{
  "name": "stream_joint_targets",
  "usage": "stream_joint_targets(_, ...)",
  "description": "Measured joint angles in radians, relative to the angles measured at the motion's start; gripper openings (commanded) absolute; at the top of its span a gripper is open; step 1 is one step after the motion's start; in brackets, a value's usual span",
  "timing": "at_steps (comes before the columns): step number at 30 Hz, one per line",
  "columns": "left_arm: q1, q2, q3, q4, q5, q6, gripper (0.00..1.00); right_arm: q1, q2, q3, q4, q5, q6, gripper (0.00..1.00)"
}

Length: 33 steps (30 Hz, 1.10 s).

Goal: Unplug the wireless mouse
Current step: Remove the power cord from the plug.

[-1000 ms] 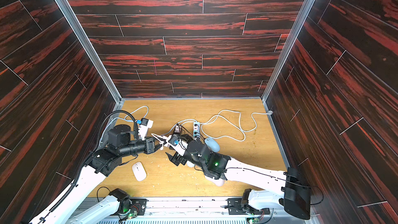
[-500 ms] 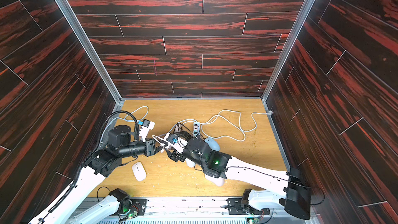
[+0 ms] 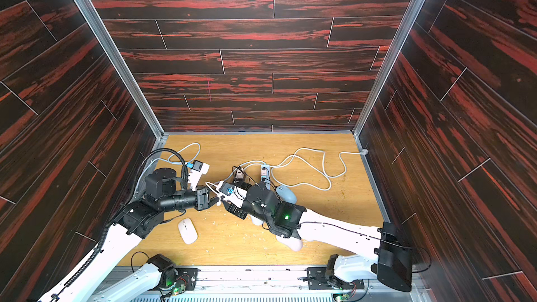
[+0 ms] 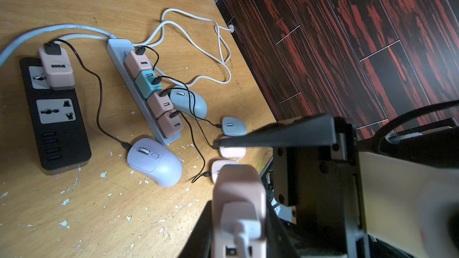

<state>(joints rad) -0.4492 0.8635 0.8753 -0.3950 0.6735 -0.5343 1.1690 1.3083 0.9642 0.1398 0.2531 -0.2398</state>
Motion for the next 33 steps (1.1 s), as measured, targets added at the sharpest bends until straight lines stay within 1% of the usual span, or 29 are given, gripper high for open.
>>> stream_joint_targets(3, -0.001, 0.000, 0.000, 0.000, -0.001, -0.001, 0.00, 0.005, 0.000, 0.002, -0.010, -0.009, -0.004, 0.43)
stream_joint_targets(6, -0.001, 0.000, 0.000, -0.002, -0.002, -0.001, 0.01, 0.005, 0.001, 0.003, -0.015, -0.011, -0.007, 0.38)
stream_joint_targets(7, -0.001, 0.000, 0.000, -0.002, -0.003, -0.001, 0.06, 0.005, 0.001, 0.004, -0.016, -0.011, -0.008, 0.38)
stream_joint_targets(10, -0.002, 0.000, 0.000, -0.002, -0.009, -0.001, 0.30, 0.005, 0.001, 0.004, -0.018, -0.011, -0.006, 0.36)
stream_joint_targets(11, -0.003, -0.001, 0.000, -0.002, -0.014, -0.001, 0.36, 0.005, 0.001, 0.004, -0.018, -0.011, -0.005, 0.36)
stream_joint_targets(13, -0.004, -0.005, 0.000, -0.001, -0.028, -0.002, 0.43, 0.005, 0.001, 0.004, -0.020, -0.011, 0.004, 0.36)
stream_joint_targets(24, -0.004, -0.060, 0.000, 0.043, -0.122, -0.020, 0.41, 0.003, 0.001, 0.004, -0.027, -0.042, 0.045, 0.33)
stream_joint_targets(26, -0.004, -0.059, 0.000, 0.052, -0.135, -0.022, 0.33, 0.003, 0.001, 0.004, -0.029, -0.048, 0.049, 0.33)
stream_joint_targets(33, -0.004, -0.047, 0.000, 0.068, -0.147, -0.032, 0.14, 0.003, 0.001, 0.004, -0.034, -0.060, 0.057, 0.31)
